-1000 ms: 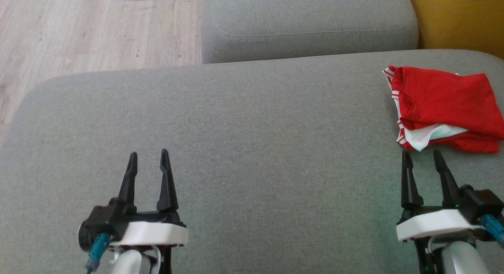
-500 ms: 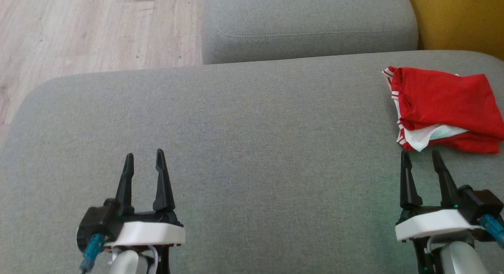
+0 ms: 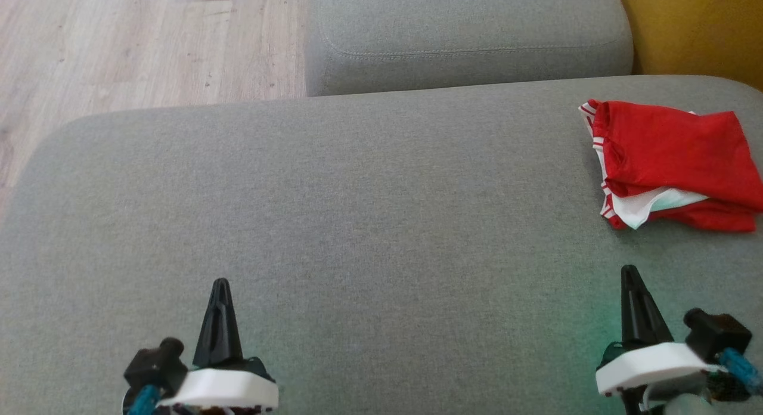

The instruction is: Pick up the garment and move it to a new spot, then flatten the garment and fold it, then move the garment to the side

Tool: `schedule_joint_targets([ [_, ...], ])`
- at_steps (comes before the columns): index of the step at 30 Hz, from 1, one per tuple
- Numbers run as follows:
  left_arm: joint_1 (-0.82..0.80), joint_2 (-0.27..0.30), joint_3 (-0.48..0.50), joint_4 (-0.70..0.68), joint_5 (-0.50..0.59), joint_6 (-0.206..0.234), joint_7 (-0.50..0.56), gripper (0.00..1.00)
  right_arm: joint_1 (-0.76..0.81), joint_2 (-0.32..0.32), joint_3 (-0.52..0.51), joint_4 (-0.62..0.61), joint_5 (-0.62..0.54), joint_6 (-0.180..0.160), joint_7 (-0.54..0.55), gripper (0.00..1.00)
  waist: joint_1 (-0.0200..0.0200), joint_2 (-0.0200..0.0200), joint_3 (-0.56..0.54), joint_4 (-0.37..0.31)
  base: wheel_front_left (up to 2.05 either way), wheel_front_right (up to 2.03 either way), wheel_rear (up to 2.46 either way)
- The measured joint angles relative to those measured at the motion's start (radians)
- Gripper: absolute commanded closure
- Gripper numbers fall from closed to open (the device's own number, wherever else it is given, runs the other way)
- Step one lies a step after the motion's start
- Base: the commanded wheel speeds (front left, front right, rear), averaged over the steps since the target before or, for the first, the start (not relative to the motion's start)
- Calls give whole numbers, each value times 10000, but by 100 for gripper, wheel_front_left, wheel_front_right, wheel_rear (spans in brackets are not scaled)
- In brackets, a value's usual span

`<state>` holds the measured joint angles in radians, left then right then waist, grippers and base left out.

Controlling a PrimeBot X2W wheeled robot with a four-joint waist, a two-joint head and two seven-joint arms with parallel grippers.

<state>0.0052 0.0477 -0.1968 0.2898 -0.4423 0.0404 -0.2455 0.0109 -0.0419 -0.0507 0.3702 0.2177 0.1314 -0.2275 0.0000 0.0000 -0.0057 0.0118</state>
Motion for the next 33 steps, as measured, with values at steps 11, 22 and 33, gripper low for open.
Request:
schedule_joint_targets([
  [11,-11,8,167,-8,-970,-142,337,100,-1,2,-42,-67,1143,0,267,100,0,0,8,-10,0,0,0],
  [22,-22,13,407,-10,-2038,-244,610,100,-3,2,-127,-157,2410,0,533,100,0,0,15,-21,0,0,0],
  [33,-111,15,677,-17,-3103,-418,963,100,-28,2,-196,-228,3674,0,874,100,0,0,24,-32,0,0,0],
])
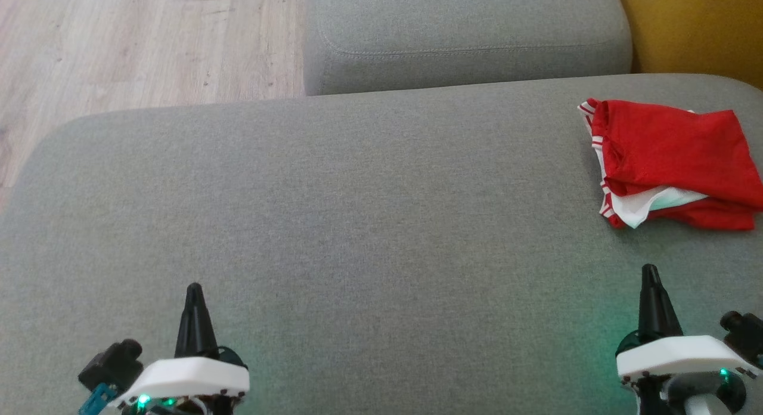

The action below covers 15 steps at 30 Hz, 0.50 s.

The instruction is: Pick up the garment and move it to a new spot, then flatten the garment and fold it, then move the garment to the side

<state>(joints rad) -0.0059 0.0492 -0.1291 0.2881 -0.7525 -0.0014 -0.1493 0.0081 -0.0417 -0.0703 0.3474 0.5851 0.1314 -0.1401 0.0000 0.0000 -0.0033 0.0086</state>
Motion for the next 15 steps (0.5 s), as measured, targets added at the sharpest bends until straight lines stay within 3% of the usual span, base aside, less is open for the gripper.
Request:
schedule_joint_targets([
  [15,-100,-2,336,-8,-1453,-242,437,100,-186,0,-100,-123,1701,0,418,100,0,0,11,-15,0,0,0],
])
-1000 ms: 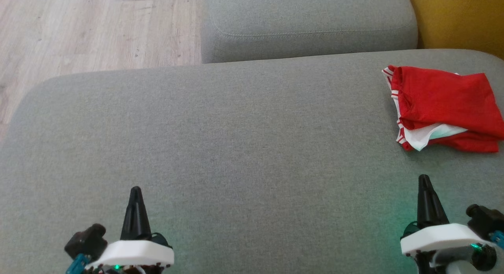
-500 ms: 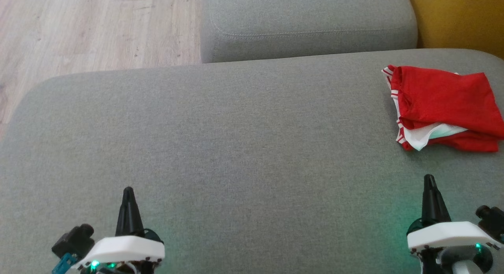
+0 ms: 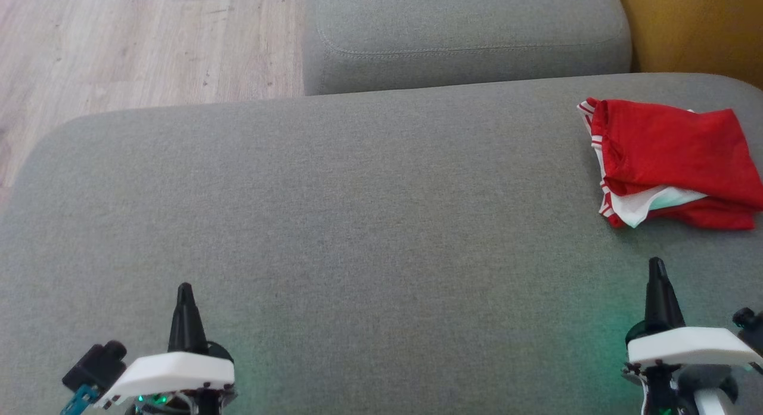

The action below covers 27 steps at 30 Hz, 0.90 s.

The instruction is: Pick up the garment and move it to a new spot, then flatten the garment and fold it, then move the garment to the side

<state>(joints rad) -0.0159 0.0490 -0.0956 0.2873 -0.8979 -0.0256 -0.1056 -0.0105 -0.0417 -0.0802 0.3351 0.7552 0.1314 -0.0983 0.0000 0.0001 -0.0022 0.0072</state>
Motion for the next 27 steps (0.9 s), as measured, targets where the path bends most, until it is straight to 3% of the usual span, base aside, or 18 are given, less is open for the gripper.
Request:
schedule_joint_targets([
  [27,-90,-2,596,-15,-2508,-362,721,100,-84,0,-196,-167,2984,0,740,100,0,0,19,-26,0,0,0],
])
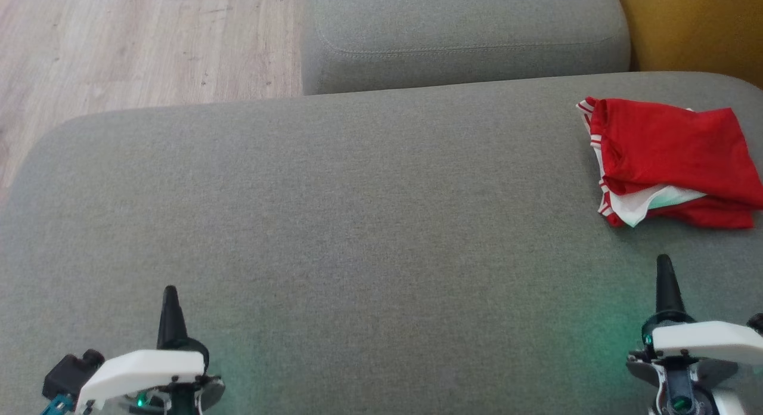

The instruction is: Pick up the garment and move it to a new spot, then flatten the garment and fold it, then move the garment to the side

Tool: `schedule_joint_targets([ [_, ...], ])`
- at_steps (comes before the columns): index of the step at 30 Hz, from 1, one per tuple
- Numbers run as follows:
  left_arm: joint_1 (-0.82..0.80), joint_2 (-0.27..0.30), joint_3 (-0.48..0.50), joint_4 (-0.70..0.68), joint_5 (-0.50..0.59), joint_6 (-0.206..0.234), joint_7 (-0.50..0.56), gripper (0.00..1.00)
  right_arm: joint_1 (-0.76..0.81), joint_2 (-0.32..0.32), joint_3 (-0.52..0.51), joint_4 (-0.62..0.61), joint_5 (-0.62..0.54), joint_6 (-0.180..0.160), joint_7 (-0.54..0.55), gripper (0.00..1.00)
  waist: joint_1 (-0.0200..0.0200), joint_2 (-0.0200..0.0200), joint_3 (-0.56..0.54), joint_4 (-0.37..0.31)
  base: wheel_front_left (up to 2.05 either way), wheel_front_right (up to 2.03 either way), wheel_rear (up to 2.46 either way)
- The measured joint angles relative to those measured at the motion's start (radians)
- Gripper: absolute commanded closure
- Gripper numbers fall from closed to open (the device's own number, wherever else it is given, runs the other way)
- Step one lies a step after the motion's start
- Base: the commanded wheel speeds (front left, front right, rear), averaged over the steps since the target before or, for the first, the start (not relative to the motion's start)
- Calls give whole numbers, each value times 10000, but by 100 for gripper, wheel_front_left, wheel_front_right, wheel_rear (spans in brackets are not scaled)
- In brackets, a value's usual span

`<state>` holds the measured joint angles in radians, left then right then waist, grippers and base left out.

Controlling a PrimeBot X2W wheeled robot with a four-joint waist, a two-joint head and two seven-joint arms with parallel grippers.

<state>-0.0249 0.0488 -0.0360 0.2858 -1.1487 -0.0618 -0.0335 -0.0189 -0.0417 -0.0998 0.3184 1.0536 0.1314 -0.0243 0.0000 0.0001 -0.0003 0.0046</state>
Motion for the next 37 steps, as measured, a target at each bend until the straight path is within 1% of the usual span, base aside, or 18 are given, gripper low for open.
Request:
schedule_joint_targets([
  [6,-45,-2,100,-4,-568,-17,167,100,-125,0,-40,-44,683,0,173,100,0,0,4,-6,0,0,0],
  [20,-121,-4,443,-27,-2004,-270,608,100,-131,0,-128,-148,2399,0,583,100,0,0,15,-21,0,0,0],
  [37,-242,-8,863,-33,-3655,-453,1127,100,-326,-2,-272,-257,4343,0,1051,100,0,0,28,-37,0,0,0],
])
